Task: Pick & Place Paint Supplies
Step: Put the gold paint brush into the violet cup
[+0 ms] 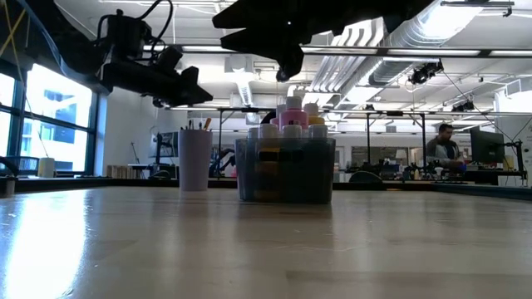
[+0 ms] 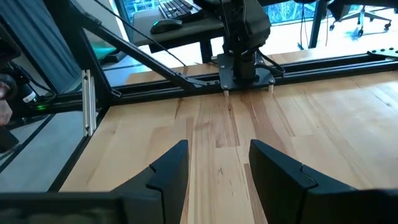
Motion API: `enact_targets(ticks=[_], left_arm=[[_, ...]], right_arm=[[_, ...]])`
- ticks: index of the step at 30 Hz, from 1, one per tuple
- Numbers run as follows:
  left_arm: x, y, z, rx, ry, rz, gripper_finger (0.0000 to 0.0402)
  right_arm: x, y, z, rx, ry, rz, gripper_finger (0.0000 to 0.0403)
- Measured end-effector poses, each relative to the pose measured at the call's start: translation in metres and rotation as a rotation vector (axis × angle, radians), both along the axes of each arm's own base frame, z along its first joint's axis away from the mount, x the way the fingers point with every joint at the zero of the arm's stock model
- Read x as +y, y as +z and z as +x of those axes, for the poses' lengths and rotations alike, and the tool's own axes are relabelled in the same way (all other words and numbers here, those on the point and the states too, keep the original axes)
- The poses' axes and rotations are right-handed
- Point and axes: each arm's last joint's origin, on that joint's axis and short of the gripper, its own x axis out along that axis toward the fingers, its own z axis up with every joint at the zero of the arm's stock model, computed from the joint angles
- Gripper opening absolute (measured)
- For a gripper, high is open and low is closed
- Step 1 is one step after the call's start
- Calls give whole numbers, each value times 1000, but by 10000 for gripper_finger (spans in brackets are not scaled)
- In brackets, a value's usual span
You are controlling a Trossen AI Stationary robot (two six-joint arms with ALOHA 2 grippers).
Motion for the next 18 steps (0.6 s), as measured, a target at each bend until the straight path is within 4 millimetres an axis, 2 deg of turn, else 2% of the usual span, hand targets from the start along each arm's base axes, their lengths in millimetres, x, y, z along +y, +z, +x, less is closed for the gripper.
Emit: enact_targets(ticks=[3, 6, 10, 18], left_arm=[[-2, 4, -2, -31, -2, -7, 204], [-4, 10, -4, -49, -23, 8, 210], [-10, 21, -8, -84, -84, 41, 199], [-26, 42, -24, -115, -202, 53, 165]], right_arm=[[5, 1, -6, 56, 15, -10, 159], [9, 10, -20, 140, 9, -13, 158], [16, 21, -42, 241, -28, 0, 148], [20, 57, -90, 280, -191, -29, 109]])
